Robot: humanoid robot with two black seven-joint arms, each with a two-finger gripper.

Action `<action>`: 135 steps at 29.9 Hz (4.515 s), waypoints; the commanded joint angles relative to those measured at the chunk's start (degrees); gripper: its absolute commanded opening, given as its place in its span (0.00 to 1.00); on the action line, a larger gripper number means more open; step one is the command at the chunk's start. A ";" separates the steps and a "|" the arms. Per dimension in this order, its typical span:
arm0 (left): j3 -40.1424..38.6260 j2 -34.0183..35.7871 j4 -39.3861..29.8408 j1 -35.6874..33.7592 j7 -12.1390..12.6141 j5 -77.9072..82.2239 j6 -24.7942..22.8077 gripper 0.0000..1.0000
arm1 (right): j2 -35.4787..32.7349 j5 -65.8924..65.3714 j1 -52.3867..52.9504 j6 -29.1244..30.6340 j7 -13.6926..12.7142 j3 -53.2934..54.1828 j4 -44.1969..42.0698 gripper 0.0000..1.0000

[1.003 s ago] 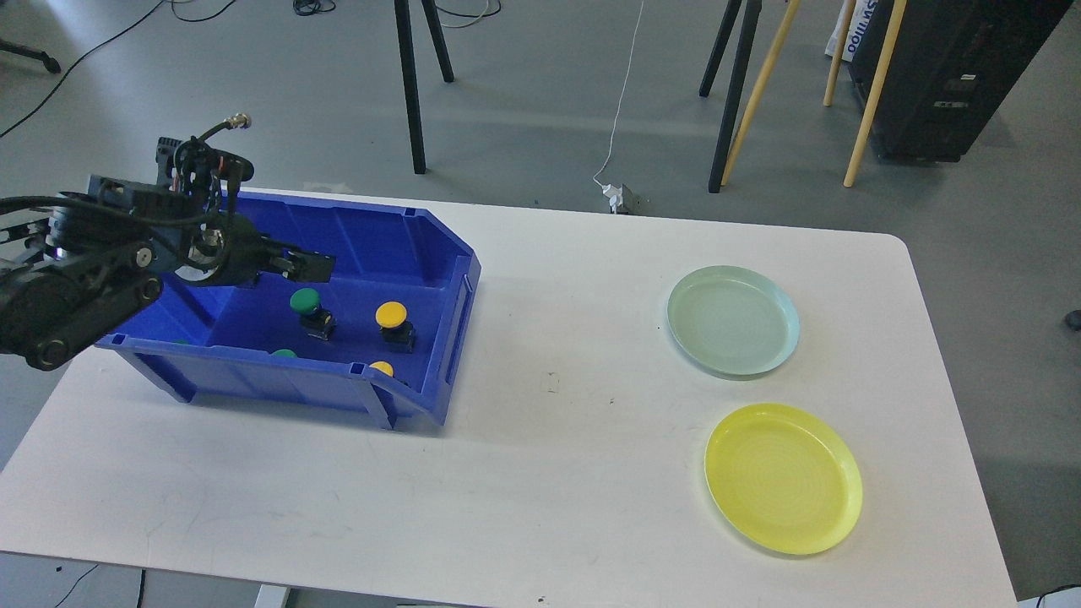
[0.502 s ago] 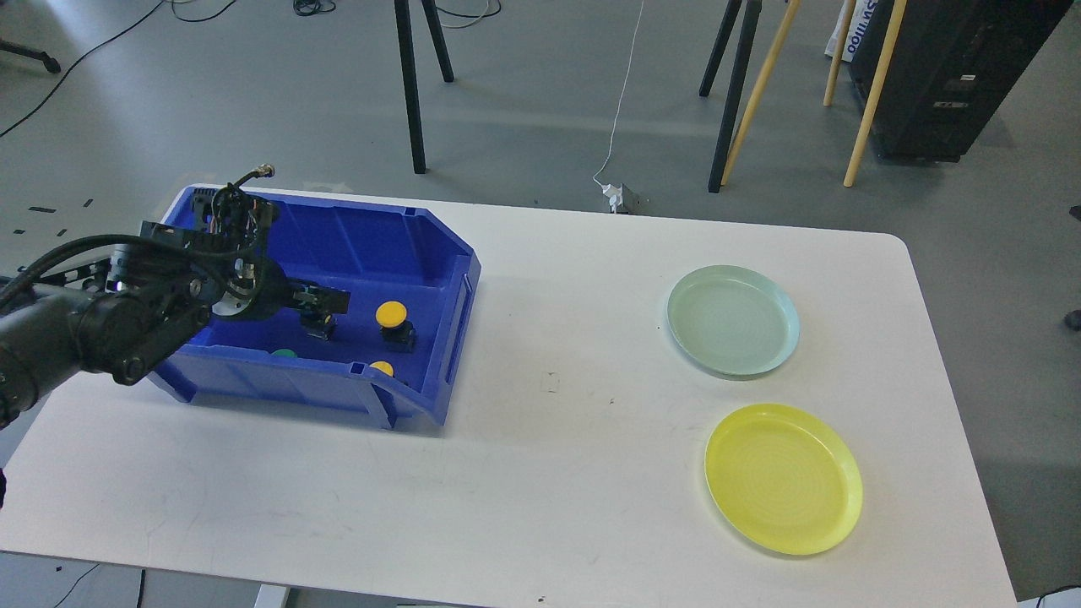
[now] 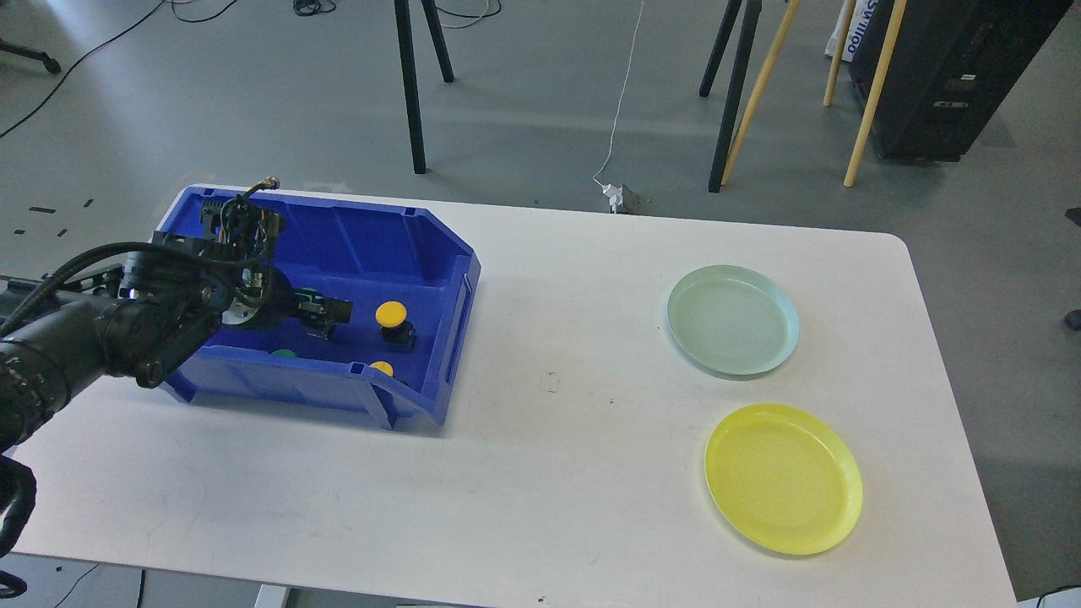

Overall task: Pass button and place on color plate
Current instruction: 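Lower the left gripper into the bin and grasp the green-topped button, then lift the green-topped button out of the bin with the left gripper, then raise the button and bring the right gripper toward the left gripper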

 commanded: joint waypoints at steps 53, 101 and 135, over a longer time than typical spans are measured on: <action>-18.29 2.28 -36.91 -14.23 -1.84 -33.28 0.00 0.28 | 14.15 1.14 4.95 0.00 -1.75 0.71 10.01 0.98; -17.24 -6.88 -31.18 -14.50 -6.33 -12.27 14.82 0.26 | 22.76 13.97 13.22 -6.82 -13.89 0.09 28.30 0.99; -17.42 -8.38 -29.69 -14.50 -5.71 -12.98 16.75 0.25 | 24.79 13.27 14.62 -8.75 -12.57 0.09 28.30 0.38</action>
